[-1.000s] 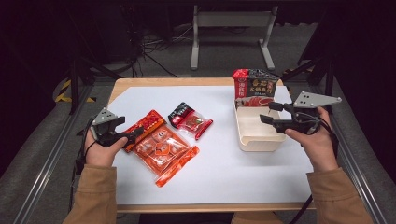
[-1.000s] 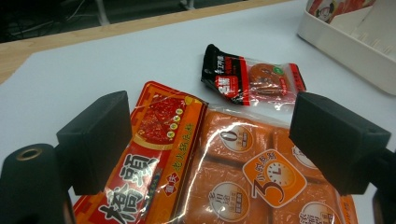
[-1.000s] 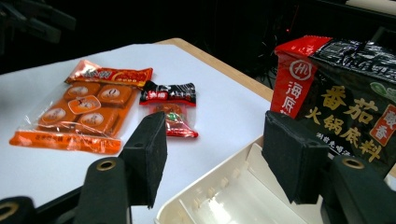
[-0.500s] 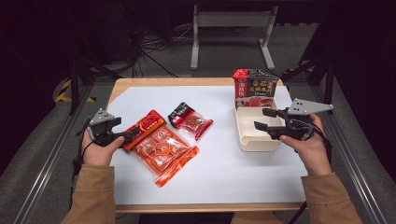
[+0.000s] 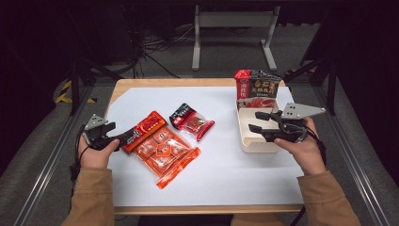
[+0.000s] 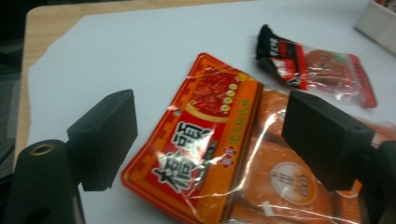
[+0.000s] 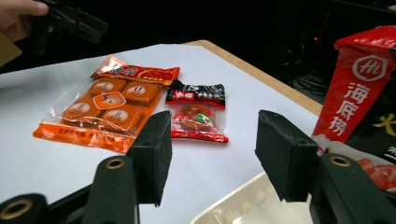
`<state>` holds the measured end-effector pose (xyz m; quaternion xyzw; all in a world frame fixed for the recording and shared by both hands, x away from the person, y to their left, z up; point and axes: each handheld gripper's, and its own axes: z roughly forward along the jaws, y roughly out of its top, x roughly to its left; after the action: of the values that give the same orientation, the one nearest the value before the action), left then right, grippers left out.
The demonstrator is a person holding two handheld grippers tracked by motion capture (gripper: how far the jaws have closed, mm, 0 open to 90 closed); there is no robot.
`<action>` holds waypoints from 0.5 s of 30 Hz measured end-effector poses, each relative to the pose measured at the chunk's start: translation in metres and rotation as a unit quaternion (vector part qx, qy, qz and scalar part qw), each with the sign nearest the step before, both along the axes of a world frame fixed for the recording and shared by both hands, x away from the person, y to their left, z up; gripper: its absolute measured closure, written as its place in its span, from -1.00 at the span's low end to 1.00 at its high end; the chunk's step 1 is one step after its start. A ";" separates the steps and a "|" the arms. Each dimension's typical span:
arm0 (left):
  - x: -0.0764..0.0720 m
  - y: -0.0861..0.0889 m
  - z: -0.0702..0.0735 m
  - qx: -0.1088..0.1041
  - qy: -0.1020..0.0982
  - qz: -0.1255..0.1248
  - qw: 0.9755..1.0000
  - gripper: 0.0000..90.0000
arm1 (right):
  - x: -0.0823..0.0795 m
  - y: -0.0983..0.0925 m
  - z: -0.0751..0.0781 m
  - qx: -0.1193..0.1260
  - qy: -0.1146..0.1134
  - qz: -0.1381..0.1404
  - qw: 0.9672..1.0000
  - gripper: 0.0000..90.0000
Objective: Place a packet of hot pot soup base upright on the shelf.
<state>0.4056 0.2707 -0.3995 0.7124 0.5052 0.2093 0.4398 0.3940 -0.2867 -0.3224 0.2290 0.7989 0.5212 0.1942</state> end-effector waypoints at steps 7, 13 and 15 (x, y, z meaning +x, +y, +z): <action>0.007 0.010 -0.018 -0.014 0.029 0.025 0.999 -0.65 | -0.002 0.006 -0.003 0.007 0.015 0.013 1.000 0.10; 0.012 0.012 -0.031 -0.007 0.060 0.034 0.998 -0.64 | -0.005 0.011 -0.002 0.005 0.007 0.027 1.000 0.06; 0.014 0.013 -0.036 -0.004 0.075 0.040 0.996 -0.64 | -0.005 0.012 -0.003 0.005 0.007 0.030 1.000 0.05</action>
<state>0.4199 0.2841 -0.4358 0.7039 0.5654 0.1705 0.3948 0.3889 -0.2749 -0.3251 0.2096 0.8043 0.5288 0.1720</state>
